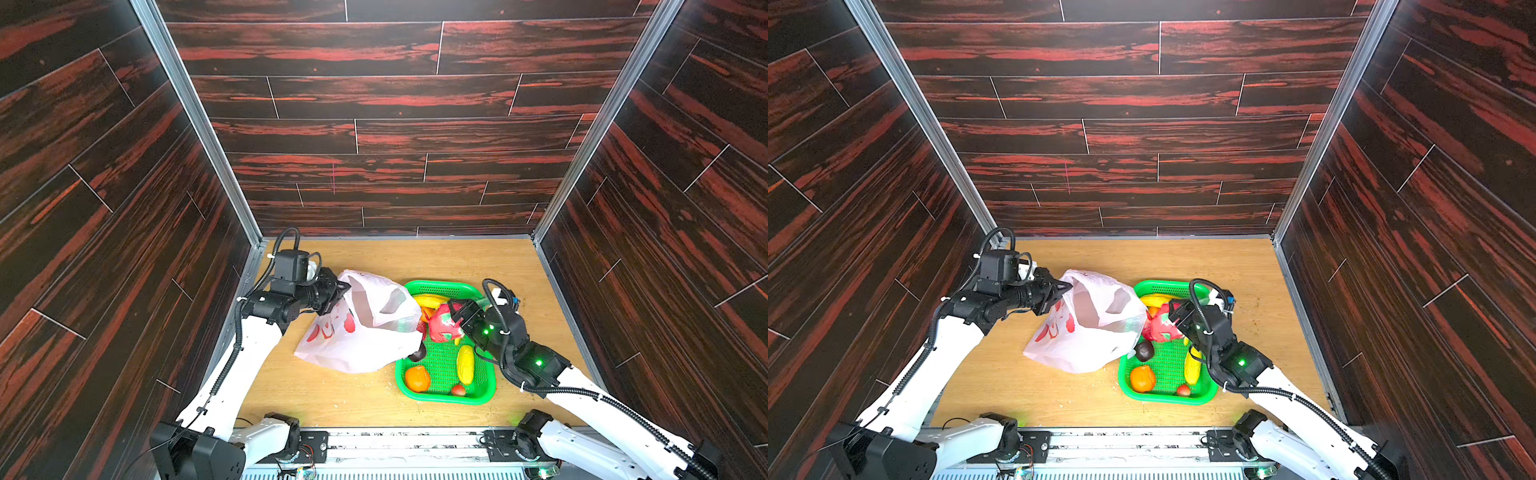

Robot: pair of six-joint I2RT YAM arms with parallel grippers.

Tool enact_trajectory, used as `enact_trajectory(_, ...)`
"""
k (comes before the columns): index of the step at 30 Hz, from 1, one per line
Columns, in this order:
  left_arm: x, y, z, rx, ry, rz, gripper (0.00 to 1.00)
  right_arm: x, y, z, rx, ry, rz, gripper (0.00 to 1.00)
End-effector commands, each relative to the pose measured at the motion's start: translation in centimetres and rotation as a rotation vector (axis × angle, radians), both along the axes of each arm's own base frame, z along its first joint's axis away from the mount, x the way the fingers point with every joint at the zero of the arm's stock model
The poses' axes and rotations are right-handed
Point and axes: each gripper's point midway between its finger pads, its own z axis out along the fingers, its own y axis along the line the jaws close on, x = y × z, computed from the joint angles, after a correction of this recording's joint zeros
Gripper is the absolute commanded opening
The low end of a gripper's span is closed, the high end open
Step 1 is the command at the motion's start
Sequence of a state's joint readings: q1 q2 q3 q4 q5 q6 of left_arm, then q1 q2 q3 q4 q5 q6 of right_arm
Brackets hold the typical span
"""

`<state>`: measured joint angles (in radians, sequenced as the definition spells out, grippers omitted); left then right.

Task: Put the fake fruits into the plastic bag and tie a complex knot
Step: 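Lift the dragon fruit with the right gripper and carry it into the bag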

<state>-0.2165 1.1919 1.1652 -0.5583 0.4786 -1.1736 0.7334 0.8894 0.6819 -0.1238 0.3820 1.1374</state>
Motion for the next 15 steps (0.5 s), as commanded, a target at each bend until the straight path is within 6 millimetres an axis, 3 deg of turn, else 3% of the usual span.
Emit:
enact_trajectory(1,-0.9,0.3,0.3,0.017,0.005,-0.002,0.00,0.5,2.3,7.0,0.064,-0.244,0.073,0.52)
enact_trajectory(15,-1.4,-0.2,0.6,-0.014,0.017,-0.018,0.00,-0.3,12.6,10.0,-0.064,-0.523,0.230,0.52)
